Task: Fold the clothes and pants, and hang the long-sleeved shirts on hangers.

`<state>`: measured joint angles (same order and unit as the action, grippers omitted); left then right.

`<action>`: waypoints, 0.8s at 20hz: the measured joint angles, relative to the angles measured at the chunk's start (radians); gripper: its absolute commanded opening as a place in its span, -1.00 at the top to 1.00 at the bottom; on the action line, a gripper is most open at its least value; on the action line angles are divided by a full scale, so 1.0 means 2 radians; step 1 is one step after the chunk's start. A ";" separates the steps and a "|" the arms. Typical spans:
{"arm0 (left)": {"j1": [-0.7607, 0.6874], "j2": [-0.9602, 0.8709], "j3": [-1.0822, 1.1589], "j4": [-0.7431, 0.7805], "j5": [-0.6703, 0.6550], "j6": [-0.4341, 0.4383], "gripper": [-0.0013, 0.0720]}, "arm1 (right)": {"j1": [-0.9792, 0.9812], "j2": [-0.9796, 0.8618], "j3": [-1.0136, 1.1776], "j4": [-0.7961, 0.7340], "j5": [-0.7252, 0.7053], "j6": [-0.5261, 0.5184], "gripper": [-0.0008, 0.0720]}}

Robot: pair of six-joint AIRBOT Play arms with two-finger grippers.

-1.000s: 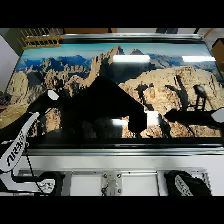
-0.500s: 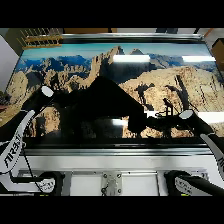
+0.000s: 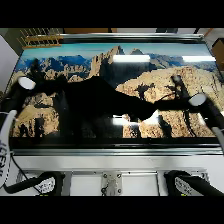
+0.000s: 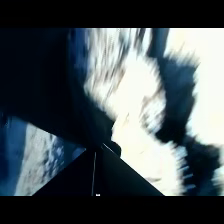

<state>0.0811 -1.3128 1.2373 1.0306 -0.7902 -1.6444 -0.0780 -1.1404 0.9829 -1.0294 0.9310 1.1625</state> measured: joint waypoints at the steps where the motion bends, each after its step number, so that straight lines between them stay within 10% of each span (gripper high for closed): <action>1: 0.010 0.024 0.022 0.000 -0.009 0.004 0.95 | -0.009 0.021 0.040 -0.022 0.016 0.000 0.95; 16: 0.031 0.323 0.145 0.002 -0.167 0.019 0.95 | -0.058 0.247 0.247 -0.114 0.110 0.085 0.95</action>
<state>0.1436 -0.6659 1.5265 1.0351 -1.1252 -1.6070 -0.1932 -0.6472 1.4761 -1.2575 1.1511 1.3334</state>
